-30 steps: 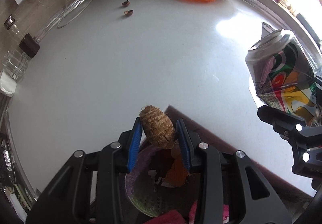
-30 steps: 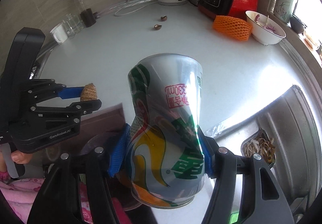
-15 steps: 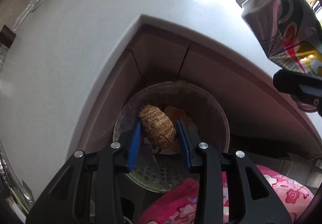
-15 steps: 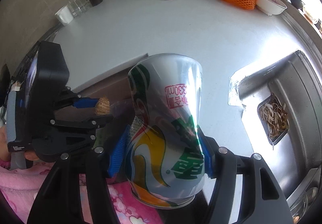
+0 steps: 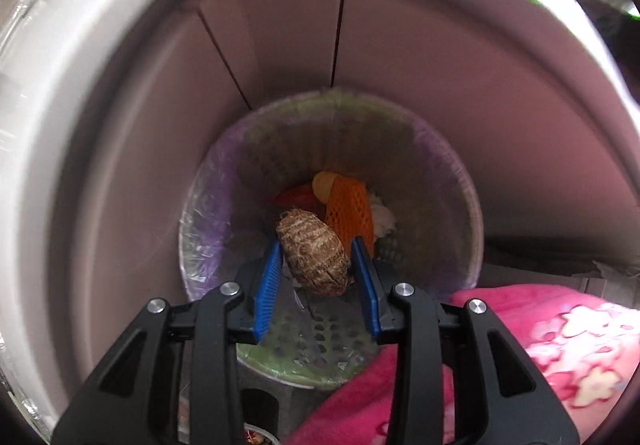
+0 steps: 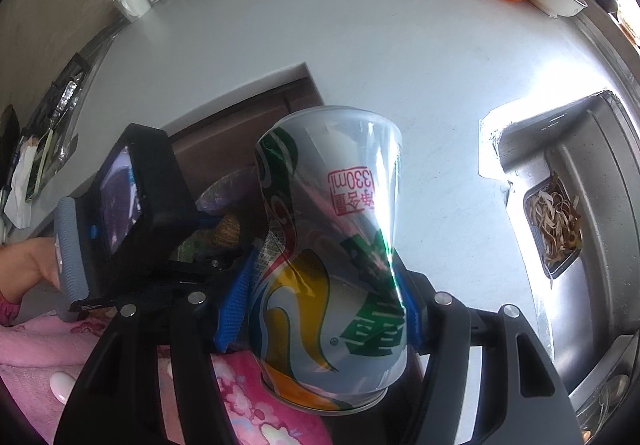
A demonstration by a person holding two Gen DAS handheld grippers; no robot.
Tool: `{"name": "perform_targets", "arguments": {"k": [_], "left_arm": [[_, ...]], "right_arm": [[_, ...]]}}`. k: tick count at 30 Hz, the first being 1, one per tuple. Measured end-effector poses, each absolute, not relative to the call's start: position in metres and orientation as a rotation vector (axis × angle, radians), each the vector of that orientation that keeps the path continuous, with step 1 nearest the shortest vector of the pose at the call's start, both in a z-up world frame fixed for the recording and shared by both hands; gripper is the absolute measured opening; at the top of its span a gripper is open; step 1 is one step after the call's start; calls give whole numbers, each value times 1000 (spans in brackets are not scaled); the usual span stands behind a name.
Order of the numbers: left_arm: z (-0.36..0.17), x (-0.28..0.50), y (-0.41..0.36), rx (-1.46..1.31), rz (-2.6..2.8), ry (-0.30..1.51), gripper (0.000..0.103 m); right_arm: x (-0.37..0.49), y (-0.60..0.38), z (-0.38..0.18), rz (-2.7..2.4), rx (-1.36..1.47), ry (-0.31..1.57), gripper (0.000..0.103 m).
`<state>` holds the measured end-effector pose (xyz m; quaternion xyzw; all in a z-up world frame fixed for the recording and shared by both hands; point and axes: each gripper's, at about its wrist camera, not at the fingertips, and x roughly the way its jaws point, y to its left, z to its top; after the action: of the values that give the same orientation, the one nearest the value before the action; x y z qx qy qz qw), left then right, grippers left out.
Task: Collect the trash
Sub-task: 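Carry the taro root over the trash bin and open the left tool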
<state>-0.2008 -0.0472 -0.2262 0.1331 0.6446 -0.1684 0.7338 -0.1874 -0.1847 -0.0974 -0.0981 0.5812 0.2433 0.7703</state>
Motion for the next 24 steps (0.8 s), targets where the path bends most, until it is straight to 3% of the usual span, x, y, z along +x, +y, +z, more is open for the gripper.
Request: {"name": "perform_targets", "arguments": {"k": [11, 22, 24], "left_arm": [[-306, -206, -45, 316, -390, 1502, 35], [-311, -209, -48, 347, -405, 1502, 36], [-309, -208, -49, 356, -402, 1502, 46]], "right_arm": [[-186, -179, -95, 532, -250, 1272, 63], [-189, -179, -97, 531, -249, 1289, 63], [-189, -179, -97, 529, -249, 1290, 63]]}}
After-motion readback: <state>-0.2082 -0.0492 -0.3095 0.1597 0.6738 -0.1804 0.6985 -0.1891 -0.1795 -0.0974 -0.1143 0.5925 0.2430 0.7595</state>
